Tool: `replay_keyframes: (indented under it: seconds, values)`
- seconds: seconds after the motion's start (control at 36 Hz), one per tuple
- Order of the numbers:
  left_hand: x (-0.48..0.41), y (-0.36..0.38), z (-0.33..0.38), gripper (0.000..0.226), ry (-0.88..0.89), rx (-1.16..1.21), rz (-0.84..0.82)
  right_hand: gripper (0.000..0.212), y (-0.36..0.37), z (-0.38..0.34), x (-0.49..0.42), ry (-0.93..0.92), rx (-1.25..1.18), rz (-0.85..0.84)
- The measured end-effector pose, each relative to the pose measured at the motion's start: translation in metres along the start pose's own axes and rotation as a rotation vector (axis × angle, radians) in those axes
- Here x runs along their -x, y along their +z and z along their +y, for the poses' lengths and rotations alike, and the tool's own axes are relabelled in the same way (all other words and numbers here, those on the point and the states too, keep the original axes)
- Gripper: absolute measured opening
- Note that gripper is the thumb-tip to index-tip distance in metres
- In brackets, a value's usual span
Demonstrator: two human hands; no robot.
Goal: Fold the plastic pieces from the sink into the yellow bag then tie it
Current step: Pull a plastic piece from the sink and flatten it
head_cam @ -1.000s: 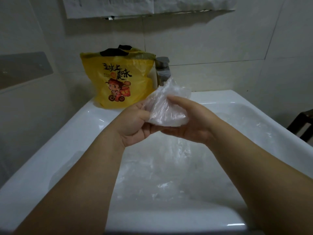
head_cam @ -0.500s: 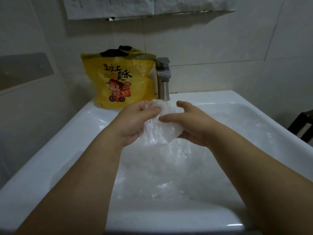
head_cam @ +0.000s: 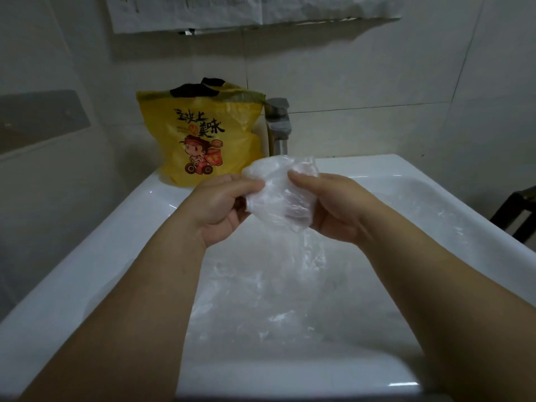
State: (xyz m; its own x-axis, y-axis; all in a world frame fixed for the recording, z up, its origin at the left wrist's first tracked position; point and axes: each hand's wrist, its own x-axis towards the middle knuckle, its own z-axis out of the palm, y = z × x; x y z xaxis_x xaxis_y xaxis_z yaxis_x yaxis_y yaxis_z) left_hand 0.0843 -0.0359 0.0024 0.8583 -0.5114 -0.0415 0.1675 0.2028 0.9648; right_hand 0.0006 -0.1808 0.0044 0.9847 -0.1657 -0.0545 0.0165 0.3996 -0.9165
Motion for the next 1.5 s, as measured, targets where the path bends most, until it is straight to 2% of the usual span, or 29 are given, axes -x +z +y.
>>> replay_keyframes:
  seconds: [0.08, 0.14, 0.28, 0.39, 0.44, 0.56, 0.64, 0.78, 0.94, 1.11, 1.25, 1.31, 1.36, 1.5]
  values:
    - [0.000, -0.001, 0.002, 0.022, 0.012, 0.031, -0.020, 0.032, -0.001, 0.000, -0.001, -0.024, 0.043, 0.074]
    - [0.001, -0.001, 0.002, 0.026, -0.007, 0.042, -0.035, 0.029, -0.004, -0.001, -0.001, -0.028, 0.035, 0.088]
    - [0.007, -0.002, 0.002, 0.022, -0.113, 0.036, -0.159, 0.018, -0.010, -0.008, 0.002, 0.001, 0.077, -0.014]
    - [0.009, -0.006, 0.004, 0.048, -0.090, 0.009, -0.239, 0.025, -0.016, -0.013, 0.004, -0.009, 0.100, -0.067]
    - [0.010, -0.007, 0.005, 0.048, -0.068, -0.051, -0.235, 0.025, -0.019, -0.014, 0.005, -0.017, 0.109, -0.084]
    - [0.013, -0.008, 0.006, 0.027, -0.044, -0.087, -0.232, 0.025, -0.021, -0.017, 0.006, -0.018, 0.121, -0.101]
    - [0.015, -0.004, 0.008, 0.021, 0.014, -0.102, -0.192, 0.027, -0.020, -0.017, 0.007, -0.051, 0.120, -0.076]
    - [0.017, -0.001, 0.009, 0.027, 0.101, -0.102, -0.160, 0.032, -0.017, -0.016, 0.008, -0.039, 0.185, -0.071]
    - [0.020, 0.001, 0.007, 0.029, 0.074, -0.169, -0.209, 0.034, -0.015, -0.017, 0.011, -0.070, 0.250, -0.014]
    - [0.019, -0.001, 0.003, 0.034, 0.087, -0.333, -0.176, 0.034, -0.014, -0.016, 0.009, -0.056, 0.266, 0.025]
    - [0.015, -0.001, 0.002, 0.043, 0.281, -0.448, -0.047, 0.019, -0.011, -0.019, 0.012, 0.007, 0.118, -0.090]
    - [0.016, 0.001, 0.001, 0.045, 0.348, -0.517, -0.026, 0.033, -0.012, -0.019, 0.014, 0.050, 0.140, -0.132]
    - [0.018, 0.003, 0.000, 0.046, 0.387, -0.564, -0.023, 0.043, -0.012, -0.015, 0.011, 0.060, 0.247, -0.090]
    - [0.020, 0.004, 0.003, 0.051, 0.413, -0.467, -0.065, 0.012, -0.011, -0.010, 0.007, -0.057, 0.250, 0.053]
